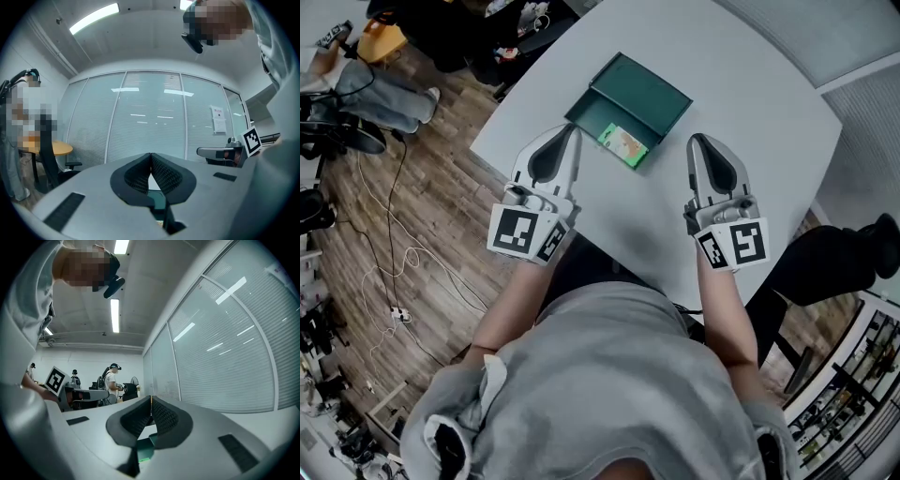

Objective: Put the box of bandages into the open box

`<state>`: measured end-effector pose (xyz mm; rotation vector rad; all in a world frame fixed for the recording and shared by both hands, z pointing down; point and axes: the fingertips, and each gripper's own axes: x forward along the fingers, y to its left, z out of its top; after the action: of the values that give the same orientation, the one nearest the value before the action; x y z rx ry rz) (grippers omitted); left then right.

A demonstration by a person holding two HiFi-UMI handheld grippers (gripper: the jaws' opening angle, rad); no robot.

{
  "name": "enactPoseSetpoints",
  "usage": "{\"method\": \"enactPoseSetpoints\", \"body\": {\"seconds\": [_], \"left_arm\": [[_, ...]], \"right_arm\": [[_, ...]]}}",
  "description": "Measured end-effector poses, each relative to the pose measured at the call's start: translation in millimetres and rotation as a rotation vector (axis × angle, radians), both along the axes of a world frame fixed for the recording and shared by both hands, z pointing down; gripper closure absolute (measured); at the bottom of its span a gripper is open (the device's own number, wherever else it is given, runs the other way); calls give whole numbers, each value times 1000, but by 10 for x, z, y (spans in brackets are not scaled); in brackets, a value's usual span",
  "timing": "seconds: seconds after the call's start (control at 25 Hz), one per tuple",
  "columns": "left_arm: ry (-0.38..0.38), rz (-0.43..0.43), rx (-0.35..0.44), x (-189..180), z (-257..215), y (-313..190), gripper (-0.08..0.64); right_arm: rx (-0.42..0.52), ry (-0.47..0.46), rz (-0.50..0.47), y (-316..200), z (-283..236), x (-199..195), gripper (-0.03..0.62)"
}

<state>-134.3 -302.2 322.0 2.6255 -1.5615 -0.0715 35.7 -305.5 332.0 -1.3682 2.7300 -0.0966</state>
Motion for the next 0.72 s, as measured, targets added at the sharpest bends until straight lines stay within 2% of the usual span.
{"method": "enactPoseSetpoints", "body": {"seconds": [0.44,0.72], "left_arm": [[-8,55,11,268,-34,20,541],[-2,41,4,277,-41,23,541]], "right_arm": [[8,-5,45,98,-89,174,543],[24,8,36,143,-152,168,543]]}}
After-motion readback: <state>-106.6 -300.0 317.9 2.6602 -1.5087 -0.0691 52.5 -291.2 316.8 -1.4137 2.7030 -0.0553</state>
